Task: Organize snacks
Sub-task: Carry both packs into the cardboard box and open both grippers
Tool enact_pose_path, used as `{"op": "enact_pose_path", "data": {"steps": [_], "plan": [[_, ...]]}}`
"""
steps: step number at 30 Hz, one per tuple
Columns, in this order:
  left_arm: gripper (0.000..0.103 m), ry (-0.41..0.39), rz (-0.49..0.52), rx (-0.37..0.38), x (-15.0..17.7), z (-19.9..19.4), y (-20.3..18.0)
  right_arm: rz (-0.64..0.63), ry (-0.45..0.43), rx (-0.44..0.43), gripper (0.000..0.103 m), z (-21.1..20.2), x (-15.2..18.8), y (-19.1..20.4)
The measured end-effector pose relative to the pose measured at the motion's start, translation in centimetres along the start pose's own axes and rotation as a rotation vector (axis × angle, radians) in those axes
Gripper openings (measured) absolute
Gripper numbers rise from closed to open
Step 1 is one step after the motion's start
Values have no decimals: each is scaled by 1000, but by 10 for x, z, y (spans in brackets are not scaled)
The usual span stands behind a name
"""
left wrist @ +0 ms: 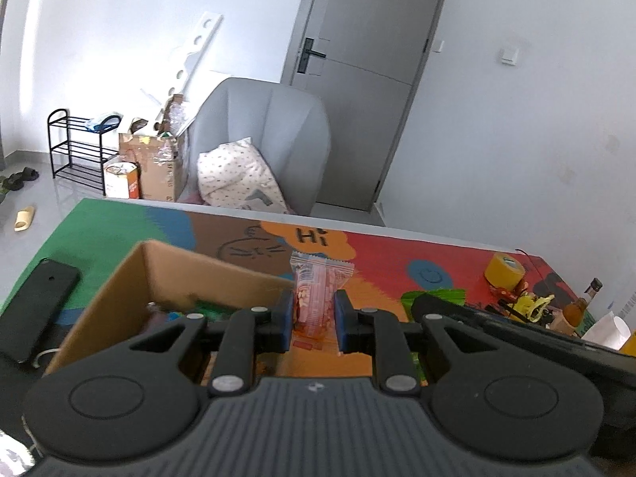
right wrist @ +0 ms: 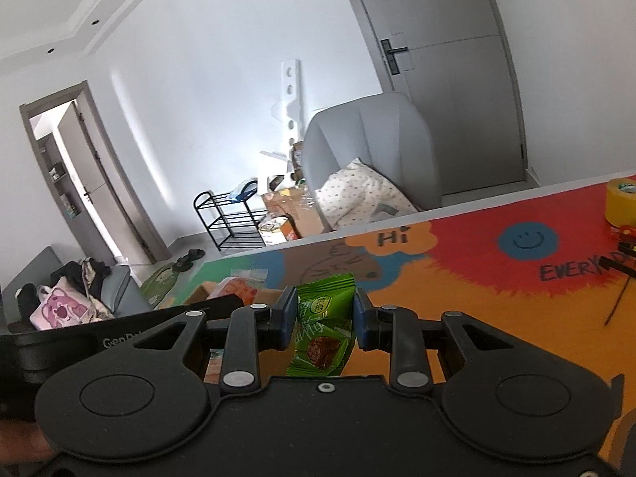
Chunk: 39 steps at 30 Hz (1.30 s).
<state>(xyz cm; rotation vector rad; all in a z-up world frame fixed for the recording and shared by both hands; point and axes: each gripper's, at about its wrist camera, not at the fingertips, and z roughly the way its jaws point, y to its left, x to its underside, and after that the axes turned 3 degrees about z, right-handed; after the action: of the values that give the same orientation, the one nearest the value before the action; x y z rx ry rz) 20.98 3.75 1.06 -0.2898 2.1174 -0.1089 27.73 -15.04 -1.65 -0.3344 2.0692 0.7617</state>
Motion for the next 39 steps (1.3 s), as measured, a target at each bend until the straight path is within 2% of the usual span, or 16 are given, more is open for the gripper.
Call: {"op": "enact_pose_path", "data": {"steps": [13, 23, 25, 27, 31, 34, 36, 39], "plan": [[20, 1, -41, -34, 7, -20, 45, -35, 25, -36, 28, 11, 7, 39], [20, 31, -85, -71, 16, -28, 80, -75, 65, -93, 28, 25, 15, 69], [20, 26, -93, -82, 18, -31, 82, -80, 88, -112, 30, 28, 17, 74], [23, 25, -93, -91, 18, -34, 84, -73, 93, -126, 36, 28, 18, 76], [24, 41, -97, -103, 20, -36, 87, -60, 87, -130, 39, 26, 18, 73], [33, 46, -102, -108, 22, -38, 87, -60, 79, -138, 47, 24, 15, 70], [49, 43, -111, -113, 22, -40, 87, -83, 51, -156, 58, 19, 13, 69], [64, 21, -101, -146, 21, -46, 84, -115, 2, -169, 73, 8, 17, 63]]}}
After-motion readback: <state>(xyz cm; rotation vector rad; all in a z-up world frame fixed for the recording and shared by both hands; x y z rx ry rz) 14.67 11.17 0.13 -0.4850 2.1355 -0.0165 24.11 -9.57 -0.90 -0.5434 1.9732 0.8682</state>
